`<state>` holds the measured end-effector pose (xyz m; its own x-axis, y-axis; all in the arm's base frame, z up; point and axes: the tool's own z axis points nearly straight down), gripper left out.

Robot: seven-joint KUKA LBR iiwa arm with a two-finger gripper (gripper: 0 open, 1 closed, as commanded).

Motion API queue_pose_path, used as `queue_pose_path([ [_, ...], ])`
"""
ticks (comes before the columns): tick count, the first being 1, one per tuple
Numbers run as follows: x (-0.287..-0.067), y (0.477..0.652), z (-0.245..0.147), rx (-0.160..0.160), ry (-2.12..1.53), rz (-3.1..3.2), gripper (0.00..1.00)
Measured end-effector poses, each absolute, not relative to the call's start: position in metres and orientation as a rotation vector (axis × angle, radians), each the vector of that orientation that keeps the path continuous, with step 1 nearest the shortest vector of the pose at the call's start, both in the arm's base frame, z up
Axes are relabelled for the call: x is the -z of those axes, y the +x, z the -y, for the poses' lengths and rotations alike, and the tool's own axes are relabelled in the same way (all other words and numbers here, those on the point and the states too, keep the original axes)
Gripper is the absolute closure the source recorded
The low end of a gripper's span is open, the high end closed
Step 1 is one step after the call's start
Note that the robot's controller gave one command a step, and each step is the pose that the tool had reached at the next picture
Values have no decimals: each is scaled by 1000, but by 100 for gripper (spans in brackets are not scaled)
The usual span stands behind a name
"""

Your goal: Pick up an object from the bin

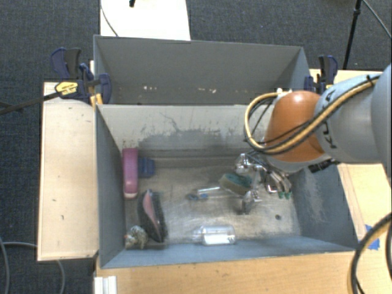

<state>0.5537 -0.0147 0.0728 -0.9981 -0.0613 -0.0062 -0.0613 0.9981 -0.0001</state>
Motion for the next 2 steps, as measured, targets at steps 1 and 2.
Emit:
queue_pose_path([
  [1, -75, 555, 17, 3, -100, -3128, 100],
  [2, -224, 567, 15, 2, -151, -3128, 100],
])
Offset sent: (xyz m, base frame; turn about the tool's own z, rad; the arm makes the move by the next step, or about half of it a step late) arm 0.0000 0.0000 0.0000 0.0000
